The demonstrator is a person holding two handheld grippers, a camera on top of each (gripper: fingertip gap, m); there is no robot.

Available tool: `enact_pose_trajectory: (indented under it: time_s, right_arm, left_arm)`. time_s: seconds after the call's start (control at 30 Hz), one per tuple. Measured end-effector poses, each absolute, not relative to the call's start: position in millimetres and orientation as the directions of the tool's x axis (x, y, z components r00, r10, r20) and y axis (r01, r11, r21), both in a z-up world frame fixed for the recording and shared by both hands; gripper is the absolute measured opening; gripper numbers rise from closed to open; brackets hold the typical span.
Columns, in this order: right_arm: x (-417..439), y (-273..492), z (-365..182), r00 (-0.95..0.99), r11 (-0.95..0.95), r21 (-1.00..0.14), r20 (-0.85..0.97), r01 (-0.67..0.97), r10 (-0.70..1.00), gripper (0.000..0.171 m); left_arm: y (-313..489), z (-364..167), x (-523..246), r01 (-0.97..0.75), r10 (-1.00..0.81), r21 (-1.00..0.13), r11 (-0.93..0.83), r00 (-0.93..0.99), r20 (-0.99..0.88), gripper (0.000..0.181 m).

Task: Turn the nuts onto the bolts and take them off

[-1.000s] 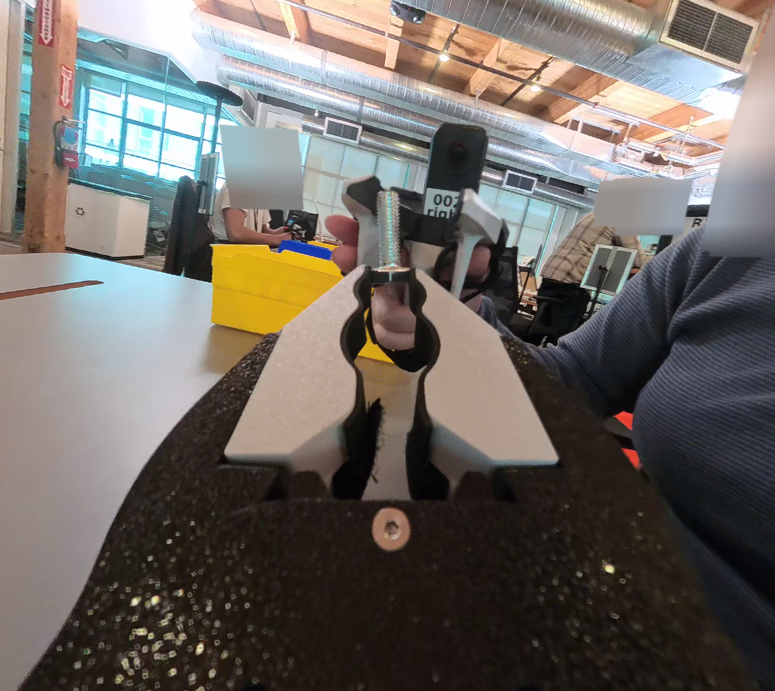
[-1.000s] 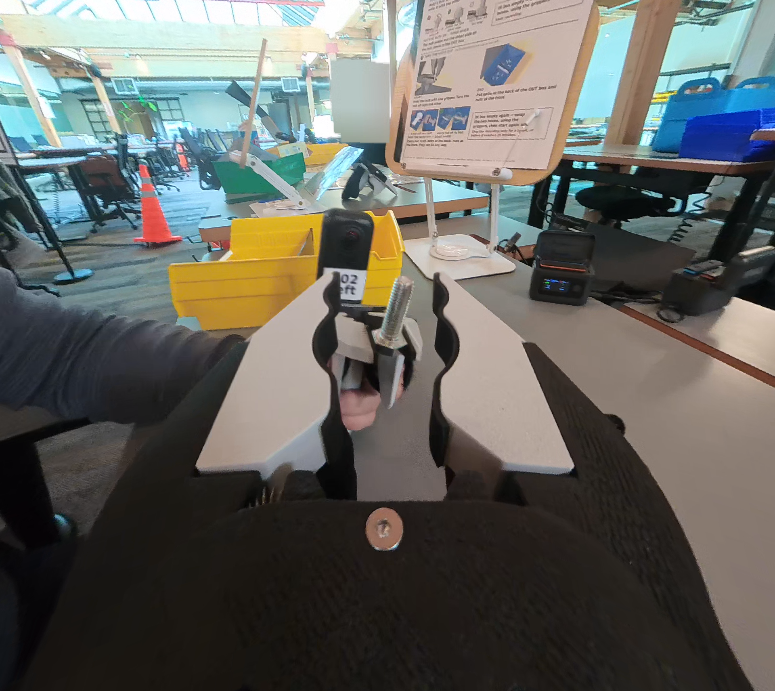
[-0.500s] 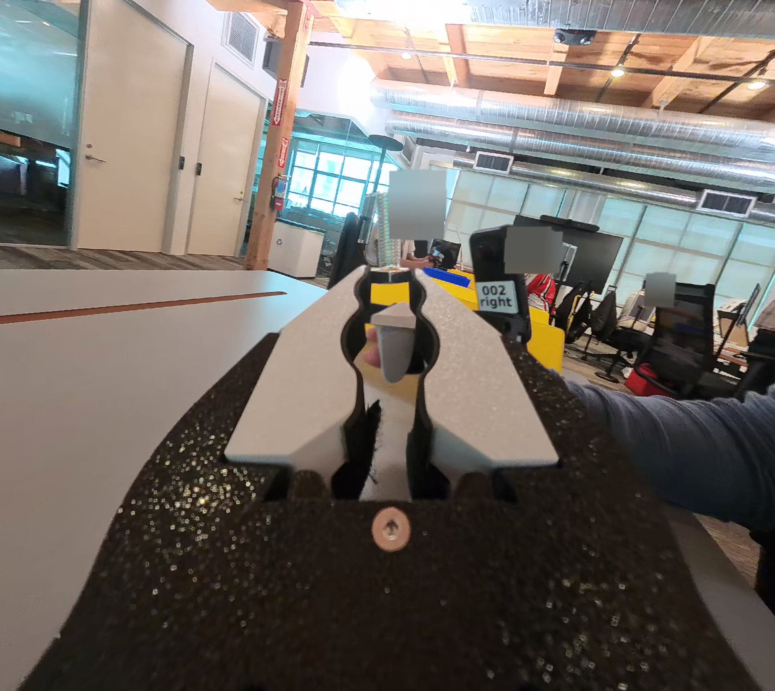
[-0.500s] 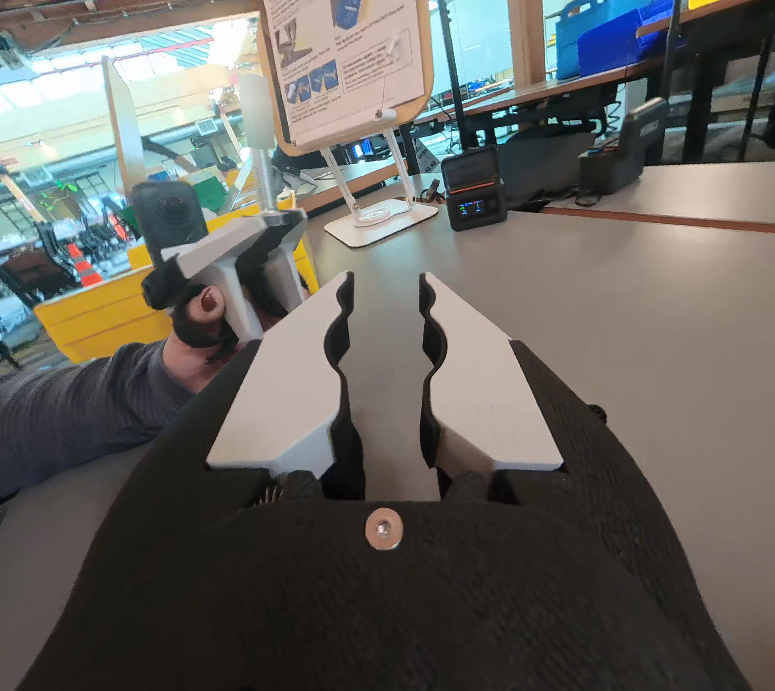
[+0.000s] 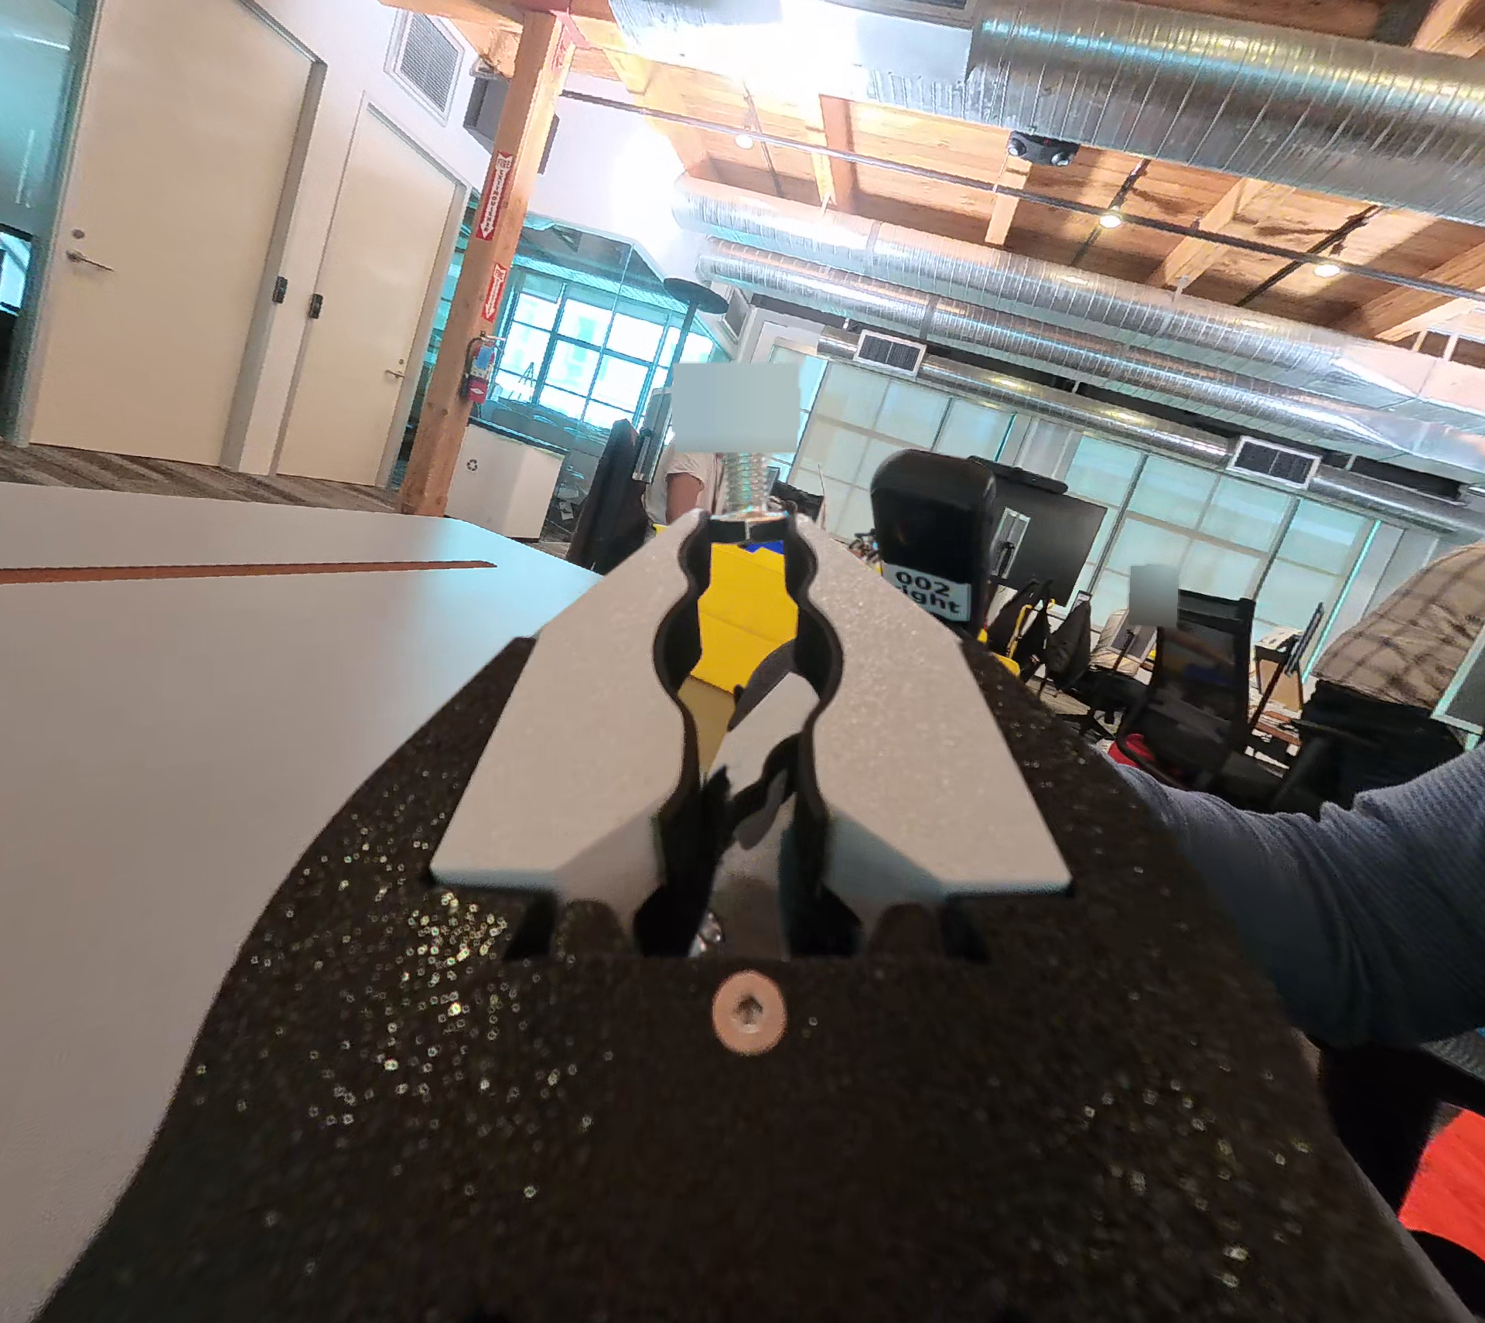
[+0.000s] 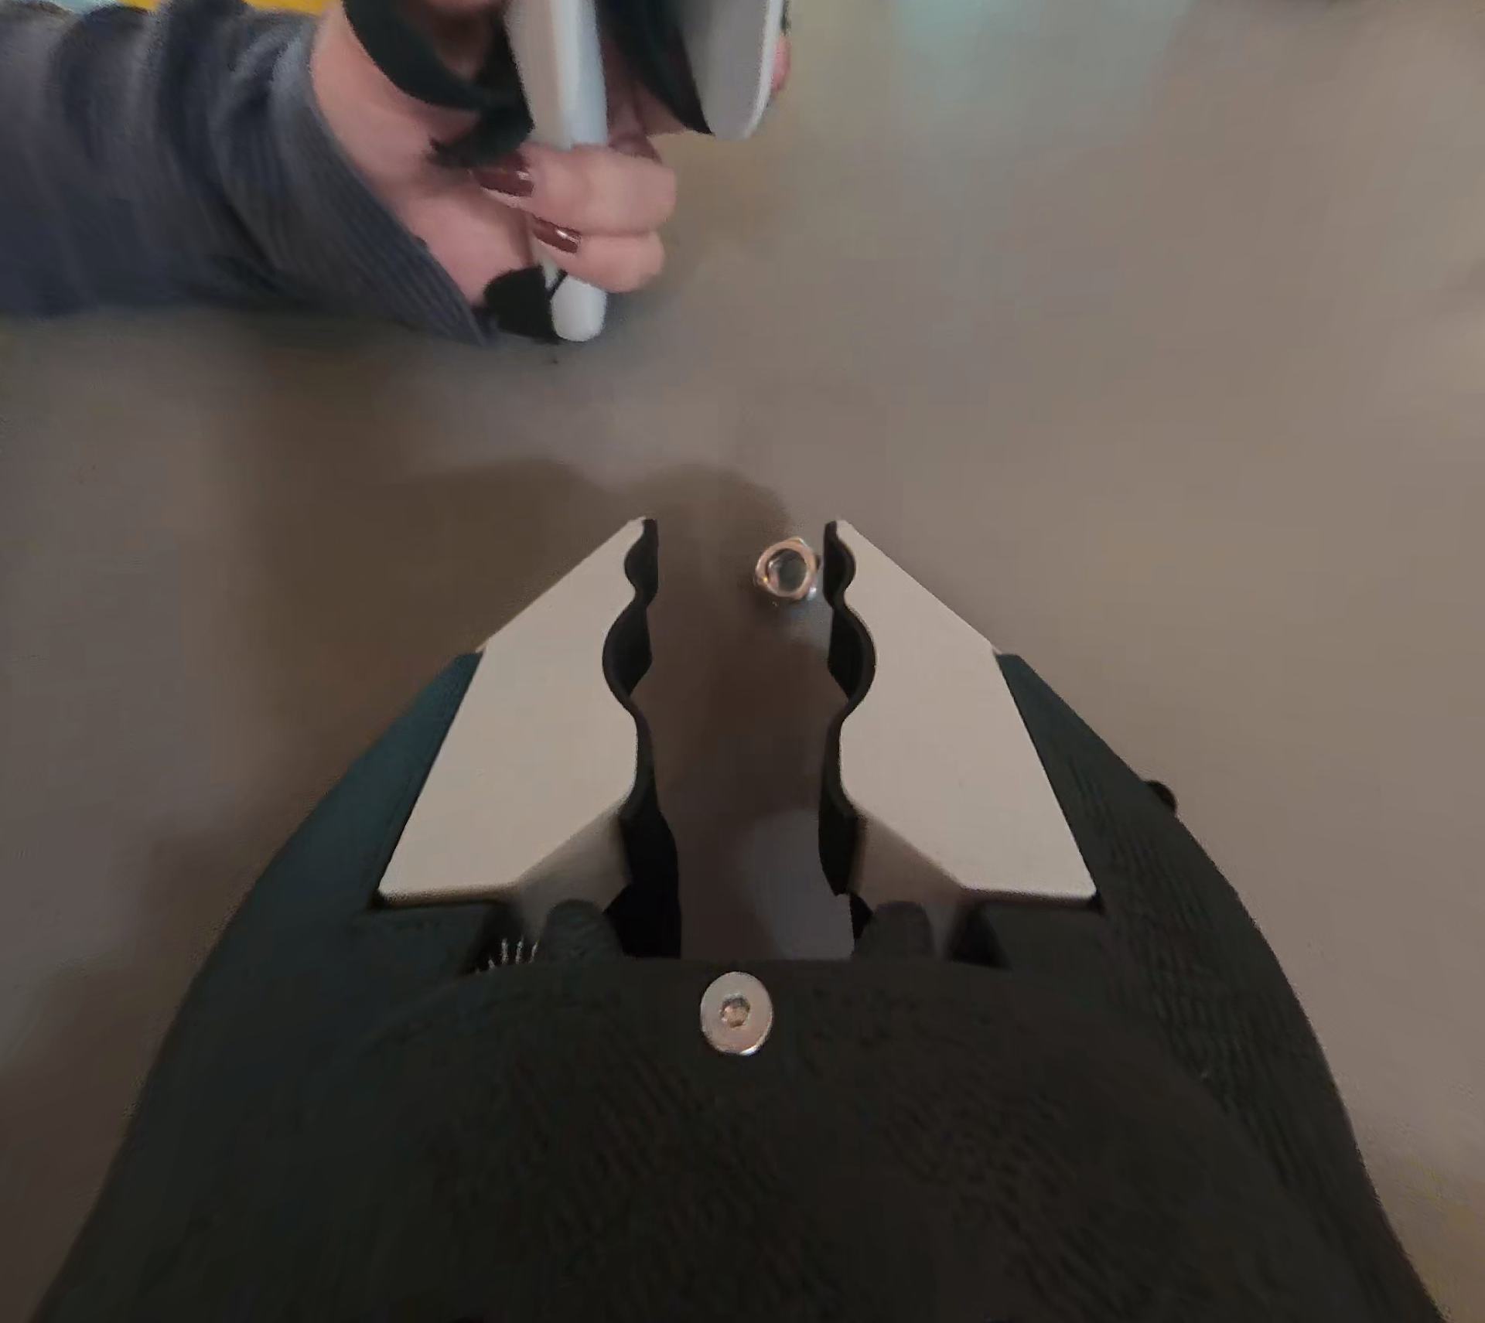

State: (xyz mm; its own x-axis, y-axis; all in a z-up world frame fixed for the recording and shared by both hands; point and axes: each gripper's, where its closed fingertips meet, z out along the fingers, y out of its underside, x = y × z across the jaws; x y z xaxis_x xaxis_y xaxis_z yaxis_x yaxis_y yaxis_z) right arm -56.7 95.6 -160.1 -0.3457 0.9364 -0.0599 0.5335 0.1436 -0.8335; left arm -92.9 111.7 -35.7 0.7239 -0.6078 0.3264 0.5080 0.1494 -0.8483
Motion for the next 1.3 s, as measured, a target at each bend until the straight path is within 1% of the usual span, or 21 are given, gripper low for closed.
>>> enact_pose_trajectory:
  time_s: [0.07, 0.17, 0.33, 0.4, 0.53, 0.73, 0.83, 0.93, 1.03, 1.07, 1.1, 1.17, 1.23, 1.3]
  right_arm:
    - [-58.2, 102.2, -163.9, -0.308, 0.148, -0.820, -0.036, 0.553, 0.951, 0.039]
    - [-54.5, 106.8, -171.3, -0.299, 0.167, -0.790, -0.022, 0.589, 0.954, 0.031]
    - [-50.4, 109.9, -175.8, -0.313, 0.197, -0.771, -0.003, 0.605, 0.950, 0.025]
    - [-46.3, 109.4, -174.9, -0.325, 0.198, -0.768, -0.014, 0.610, 0.946, 0.025]
    - [-39.1, 113.6, -171.9, -0.346, 0.217, -0.767, -0.007, 0.603, 0.938, 0.032]
    - [-31.5, 135.7, -162.7, -0.274, 0.141, -0.789, -0.036, 0.598, 0.961, 0.030]
    - [-30.9, 135.0, -169.0, -0.269, 0.112, -0.769, -0.081, 0.629, 0.960, 0.029]
    - [-32.9, 133.4, -175.8, -0.270, 0.129, -0.748, -0.069, 0.651, 0.960, 0.029]
    - [-35.9, 132.4, -177.0, -0.274, 0.148, -0.747, -0.047, 0.648, 0.961, 0.017]
    - [-35.6, 131.9, -175.6, -0.281, 0.165, -0.746, -0.031, 0.646, 0.959, 0.017]
    - [-35.6, 131.7, -170.9, -0.288, 0.184, -0.756, -0.006, 0.628, 0.957, 0.016]
    - [-37.5, 130.6, -143.5, -0.300, 0.182, -0.819, 0.013, 0.543, 0.954, 0.016]
    - [-37.1, 126.0, -93.2, -0.332, 0.145, -0.902, 0.002, 0.406, 0.943, 0.016]
    - [-29.5, 112.2, -40.3, -0.430, 0.128, -0.949, -0.008, 0.287, 0.903, 0.016]
  left_arm:
    - [111.8, -36.0, -92.3, 0.507, -0.610, -0.849, 0.146, 0.722, 0.326, 0.015]
    - [111.9, -36.4, -91.2, 0.507, -0.615, -0.850, 0.140, 0.718, 0.327, 0.015]
    - [111.5, -36.4, -91.0, 0.509, -0.618, -0.850, 0.138, 0.715, 0.327, 0.015]
    - [111.5, -36.5, -90.6, 0.508, -0.619, -0.851, 0.136, 0.714, 0.327, 0.015]
    - [111.5, -36.7, -90.0, 0.508, -0.623, -0.851, 0.133, 0.711, 0.327, 0.015]
    - [111.6, -36.8, -90.0, 0.510, -0.625, -0.850, 0.131, 0.708, 0.329, 0.015]
    - [111.8, -36.9, -90.1, 0.510, -0.625, -0.850, 0.131, 0.708, 0.329, 0.015]
    - [111.8, -36.8, -90.0, 0.510, -0.626, -0.850, 0.131, 0.707, 0.328, 0.015]
    - [111.1, -36.3, -87.9, 0.507, -0.637, -0.852, 0.130, 0.702, 0.320, 0.015]
    - [109.9, -35.5, -85.4, 0.503, -0.649, -0.854, 0.132, 0.695, 0.309, 0.015]
    - [107.1, -33.5, -81.0, 0.498, -0.673, -0.856, 0.136, 0.681, 0.289, 0.015]
    - [101.3, -30.3, -69.6, 0.484, -0.729, -0.865, 0.131, 0.638, 0.247, 0.015]
    - [91.7, -28.6, -53.0, 0.468, -0.795, -0.878, 0.100, 0.568, 0.212, 0.015]
    - [81.9, -29.5, -34.9, 0.458, -0.859, -0.888, 0.047, 0.472, 0.198, 0.014]
